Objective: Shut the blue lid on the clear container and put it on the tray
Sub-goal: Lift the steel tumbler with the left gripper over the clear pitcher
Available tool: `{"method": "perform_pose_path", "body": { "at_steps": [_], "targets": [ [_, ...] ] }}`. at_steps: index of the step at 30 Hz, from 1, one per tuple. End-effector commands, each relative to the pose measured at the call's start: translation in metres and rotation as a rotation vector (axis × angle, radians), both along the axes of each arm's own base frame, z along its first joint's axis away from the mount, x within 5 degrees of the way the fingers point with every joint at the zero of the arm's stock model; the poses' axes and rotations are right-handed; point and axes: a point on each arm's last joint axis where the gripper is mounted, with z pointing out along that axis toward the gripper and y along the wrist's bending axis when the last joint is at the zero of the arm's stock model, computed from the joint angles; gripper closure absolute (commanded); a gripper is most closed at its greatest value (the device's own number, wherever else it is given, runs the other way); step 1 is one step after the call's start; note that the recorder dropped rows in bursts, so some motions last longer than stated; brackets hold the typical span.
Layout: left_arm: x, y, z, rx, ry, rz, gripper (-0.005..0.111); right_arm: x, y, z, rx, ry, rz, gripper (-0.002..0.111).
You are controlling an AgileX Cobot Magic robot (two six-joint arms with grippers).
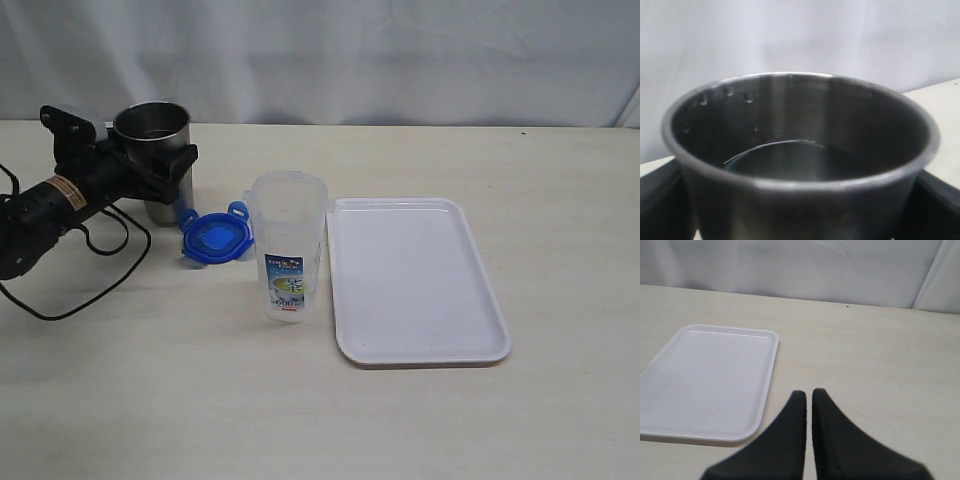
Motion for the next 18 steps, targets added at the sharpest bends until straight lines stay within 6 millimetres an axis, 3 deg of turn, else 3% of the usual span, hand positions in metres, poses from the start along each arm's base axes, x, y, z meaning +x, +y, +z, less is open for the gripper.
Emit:
{"method": "perform_pose_path", "body": {
  "at_steps": [1,9,18],
  "targets": [
    [0.001,-0.004,0.031,-0.059,-0.121,-0.017,0.107,0.0,0.0,-0.001,0.003,-0.001,-0.003,0.104],
    [0.0,-0.008,0.055,-0.077,-0.165,-0.042,0.107,0.0,0.0,-0.001,0.003,-0.001,-0.003,0.104],
    [-0.002,-0.035,0.086,-0.077,-0.234,-0.09,0.107,0.0,0.0,-0.001,0.003,-0.001,-0.003,0.104]
  ]
}}
